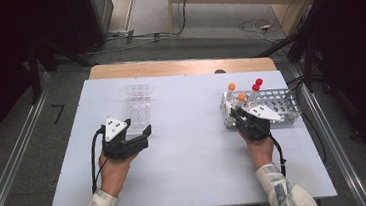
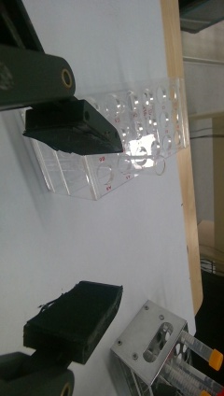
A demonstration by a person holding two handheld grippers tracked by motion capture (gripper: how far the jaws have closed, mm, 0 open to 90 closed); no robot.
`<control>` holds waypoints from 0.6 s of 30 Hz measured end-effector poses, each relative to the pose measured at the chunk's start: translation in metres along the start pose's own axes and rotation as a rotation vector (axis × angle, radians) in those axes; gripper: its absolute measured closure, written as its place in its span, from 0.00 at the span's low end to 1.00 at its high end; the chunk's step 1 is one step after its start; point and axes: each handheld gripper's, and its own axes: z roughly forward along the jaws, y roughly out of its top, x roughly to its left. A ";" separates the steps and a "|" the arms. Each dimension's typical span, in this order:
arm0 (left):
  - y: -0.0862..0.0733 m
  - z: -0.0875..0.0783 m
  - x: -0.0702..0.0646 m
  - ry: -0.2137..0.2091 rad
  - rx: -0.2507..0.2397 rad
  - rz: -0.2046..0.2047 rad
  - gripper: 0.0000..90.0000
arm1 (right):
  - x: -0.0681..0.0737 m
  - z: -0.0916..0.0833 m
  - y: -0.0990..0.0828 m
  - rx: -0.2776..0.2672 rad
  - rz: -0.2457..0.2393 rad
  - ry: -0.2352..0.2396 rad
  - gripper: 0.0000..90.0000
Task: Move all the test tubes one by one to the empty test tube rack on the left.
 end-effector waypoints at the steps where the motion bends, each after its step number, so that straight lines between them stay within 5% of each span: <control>1: 0.000 0.000 0.000 0.000 0.001 -0.002 0.29 | 0.000 -0.001 0.001 -0.008 -0.004 0.000 0.81; 18: 0.000 0.000 0.000 0.005 0.001 0.005 0.29 | 0.003 -0.032 0.026 -0.100 -0.012 0.006 0.80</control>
